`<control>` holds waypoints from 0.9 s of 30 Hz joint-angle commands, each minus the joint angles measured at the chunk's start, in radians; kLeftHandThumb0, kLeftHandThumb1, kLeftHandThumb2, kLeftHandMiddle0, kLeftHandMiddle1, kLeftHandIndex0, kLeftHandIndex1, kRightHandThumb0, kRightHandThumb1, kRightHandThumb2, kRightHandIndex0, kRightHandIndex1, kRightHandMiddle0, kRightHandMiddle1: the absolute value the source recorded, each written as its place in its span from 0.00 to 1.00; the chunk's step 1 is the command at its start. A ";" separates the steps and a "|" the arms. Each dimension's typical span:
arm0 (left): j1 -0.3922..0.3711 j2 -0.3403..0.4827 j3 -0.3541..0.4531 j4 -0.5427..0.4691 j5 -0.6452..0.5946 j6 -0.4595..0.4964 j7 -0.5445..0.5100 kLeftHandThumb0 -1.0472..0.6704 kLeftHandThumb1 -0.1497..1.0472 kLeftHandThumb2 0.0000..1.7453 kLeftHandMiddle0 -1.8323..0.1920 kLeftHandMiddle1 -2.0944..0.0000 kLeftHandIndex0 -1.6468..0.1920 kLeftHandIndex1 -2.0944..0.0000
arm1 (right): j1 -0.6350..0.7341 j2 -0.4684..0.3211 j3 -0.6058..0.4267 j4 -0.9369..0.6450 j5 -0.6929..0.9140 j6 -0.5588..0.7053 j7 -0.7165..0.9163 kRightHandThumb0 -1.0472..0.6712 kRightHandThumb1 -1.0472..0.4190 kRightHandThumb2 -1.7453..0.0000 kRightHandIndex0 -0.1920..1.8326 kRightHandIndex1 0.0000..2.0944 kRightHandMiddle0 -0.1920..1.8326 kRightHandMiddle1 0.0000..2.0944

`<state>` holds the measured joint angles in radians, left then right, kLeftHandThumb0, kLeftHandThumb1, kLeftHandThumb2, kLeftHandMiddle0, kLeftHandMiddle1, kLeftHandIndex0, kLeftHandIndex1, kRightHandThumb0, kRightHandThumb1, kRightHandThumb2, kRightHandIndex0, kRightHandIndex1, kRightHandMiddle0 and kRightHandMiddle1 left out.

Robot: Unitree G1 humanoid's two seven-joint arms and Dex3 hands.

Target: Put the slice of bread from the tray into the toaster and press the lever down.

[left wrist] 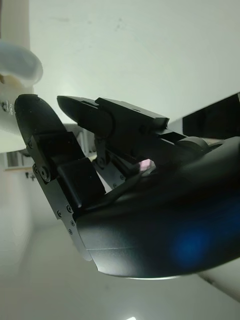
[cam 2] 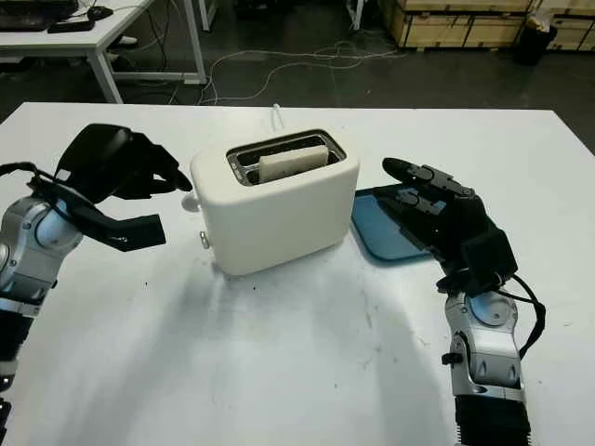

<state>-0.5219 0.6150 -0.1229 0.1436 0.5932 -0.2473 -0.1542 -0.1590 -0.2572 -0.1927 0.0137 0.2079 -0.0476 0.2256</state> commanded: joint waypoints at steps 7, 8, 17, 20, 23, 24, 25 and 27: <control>-0.022 0.023 -0.016 0.012 -0.008 -0.024 -0.041 0.55 0.72 0.00 0.32 0.58 0.12 0.99 | 0.005 0.007 -0.014 0.004 0.005 -0.023 0.000 0.45 0.10 1.00 0.54 0.06 0.52 0.00; -0.021 0.027 -0.017 0.011 -0.007 -0.025 -0.047 0.55 0.72 0.00 0.32 0.58 0.12 0.99 | 0.004 0.007 -0.015 0.003 0.007 -0.020 0.000 0.45 0.10 1.00 0.54 0.06 0.52 0.00; -0.018 0.084 -0.017 -0.021 -0.014 -0.076 -0.125 0.52 0.73 0.00 0.31 0.62 0.12 0.99 | 0.007 0.011 -0.019 -0.002 0.008 -0.006 -0.006 0.45 0.11 1.00 0.54 0.05 0.52 0.00; -0.021 0.096 -0.014 -0.031 -0.022 -0.084 -0.146 0.51 0.74 0.00 0.31 0.63 0.12 1.00 | 0.007 0.010 -0.018 0.002 0.001 -0.014 -0.007 0.44 0.11 1.00 0.54 0.05 0.52 0.00; -0.030 0.100 -0.017 -0.031 -0.023 -0.087 -0.165 0.50 0.74 0.00 0.31 0.65 0.13 1.00 | 0.008 0.011 -0.019 0.004 0.004 -0.018 -0.003 0.45 0.11 1.00 0.54 0.05 0.52 0.00; -0.033 0.100 -0.019 -0.027 -0.023 -0.093 -0.168 0.50 0.74 0.00 0.30 0.65 0.12 1.00 | 0.008 0.011 -0.019 0.004 0.006 -0.018 -0.002 0.45 0.11 1.00 0.54 0.05 0.52 0.00; -0.036 0.100 -0.021 -0.025 -0.022 -0.096 -0.171 0.50 0.74 0.00 0.30 0.65 0.12 1.00 | 0.009 0.010 -0.019 0.004 0.005 -0.020 -0.002 0.46 0.11 1.00 0.54 0.05 0.52 0.00; -0.039 0.098 -0.024 -0.022 -0.022 -0.096 -0.182 0.49 0.74 0.00 0.30 0.65 0.12 0.99 | 0.010 0.008 -0.019 -0.001 0.003 -0.013 -0.004 0.45 0.11 1.00 0.54 0.05 0.51 0.00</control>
<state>-0.5339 0.7033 -0.1363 0.1189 0.5785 -0.3373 -0.3242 -0.1517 -0.2531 -0.2054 0.0137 0.2120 -0.0482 0.2254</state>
